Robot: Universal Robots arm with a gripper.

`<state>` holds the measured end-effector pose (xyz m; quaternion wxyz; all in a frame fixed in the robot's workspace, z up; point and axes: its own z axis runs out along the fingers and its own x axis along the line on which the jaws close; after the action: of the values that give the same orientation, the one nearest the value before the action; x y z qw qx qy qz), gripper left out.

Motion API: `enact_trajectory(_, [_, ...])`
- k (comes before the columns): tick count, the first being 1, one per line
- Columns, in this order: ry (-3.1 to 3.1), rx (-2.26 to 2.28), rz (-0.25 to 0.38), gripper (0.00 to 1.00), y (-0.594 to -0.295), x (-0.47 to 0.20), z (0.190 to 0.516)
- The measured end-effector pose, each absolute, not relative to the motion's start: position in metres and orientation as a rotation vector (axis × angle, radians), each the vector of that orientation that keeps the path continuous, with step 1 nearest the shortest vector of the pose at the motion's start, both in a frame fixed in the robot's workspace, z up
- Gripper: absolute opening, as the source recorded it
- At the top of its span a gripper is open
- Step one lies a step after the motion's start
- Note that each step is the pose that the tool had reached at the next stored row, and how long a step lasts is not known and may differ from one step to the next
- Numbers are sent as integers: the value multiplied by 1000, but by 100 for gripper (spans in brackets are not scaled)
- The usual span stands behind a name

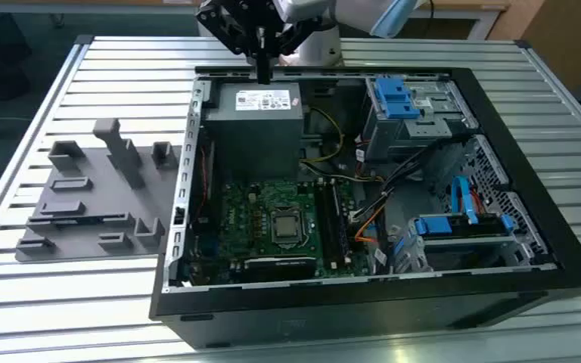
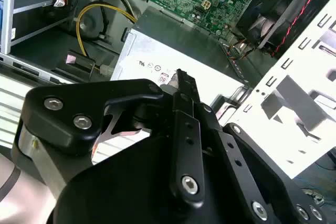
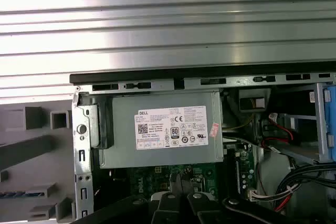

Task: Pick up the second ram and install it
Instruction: 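Reach for the second ram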

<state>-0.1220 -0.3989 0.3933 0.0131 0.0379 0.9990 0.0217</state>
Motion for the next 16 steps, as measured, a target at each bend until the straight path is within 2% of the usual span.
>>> enact_trajectory(16, [3113,118,68,11,-399,-126,393])
